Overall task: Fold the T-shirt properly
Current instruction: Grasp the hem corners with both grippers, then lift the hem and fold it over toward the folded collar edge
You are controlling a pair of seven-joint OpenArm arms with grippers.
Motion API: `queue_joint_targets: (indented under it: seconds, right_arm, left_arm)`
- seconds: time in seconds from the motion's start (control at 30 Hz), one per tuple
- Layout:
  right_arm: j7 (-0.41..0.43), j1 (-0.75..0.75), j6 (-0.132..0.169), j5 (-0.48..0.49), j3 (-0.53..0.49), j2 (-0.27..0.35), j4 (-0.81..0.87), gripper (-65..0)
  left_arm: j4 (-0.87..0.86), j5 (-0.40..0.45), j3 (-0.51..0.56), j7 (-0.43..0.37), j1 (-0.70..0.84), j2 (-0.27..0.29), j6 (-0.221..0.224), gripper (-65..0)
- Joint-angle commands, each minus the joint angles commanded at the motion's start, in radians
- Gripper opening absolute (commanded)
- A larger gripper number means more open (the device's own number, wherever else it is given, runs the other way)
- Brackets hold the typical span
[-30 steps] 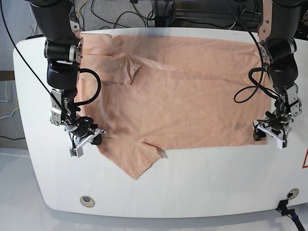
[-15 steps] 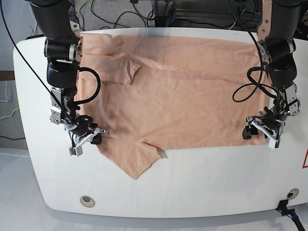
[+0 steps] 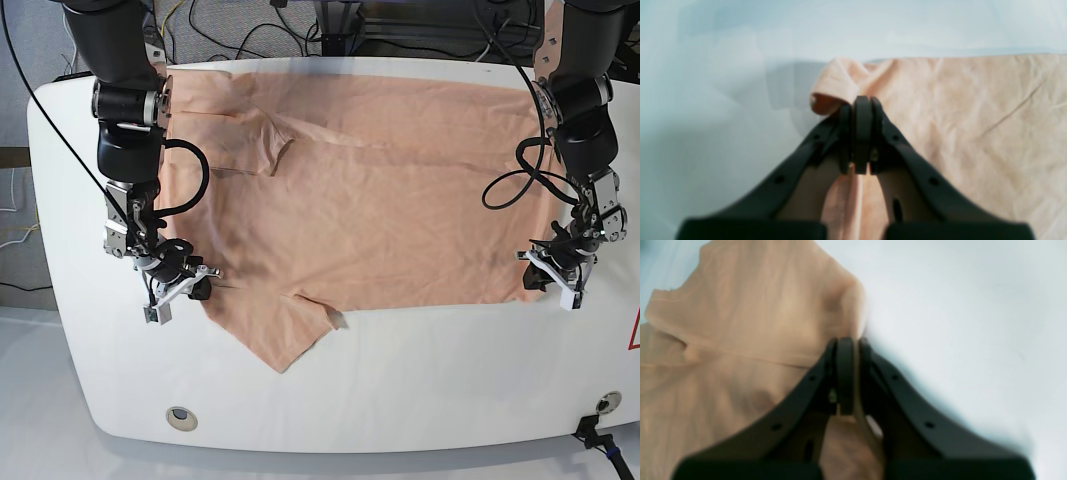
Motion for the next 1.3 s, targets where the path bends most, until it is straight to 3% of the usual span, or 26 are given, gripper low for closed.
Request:
queue_joint_targets:
  seconds: [0.27,0.63,1.03,1.3]
  right_arm:
    - [-0.012,-0.012,0.002,0.002,0.000,0.002,0.063,-65.0]
    - [-0.212,-0.120,0.002,0.009,0.006,-0.002,0.387,-65.0]
    - [-0.411,-0.315,-0.002,0.009,0.009,0.002,0.802,-65.0]
    - [-0.563,-0.453,-0.005,0.009,0.011,0.005,1.103,-65.0]
  left_arm:
    - [0.101,0.000,-0.002,0.000,0.025,0.000,0.000,-65.0]
    - [0.109,0.000,-0.003,0.000,0.038,0.000,0.000,-65.0]
    - [0.534,0.000,-0.003,0.061,0.293,-0.009,0.000,-65.0]
    - [0.684,0.000,-0.005,0.063,0.404,-0.026,0.000,-65.0]
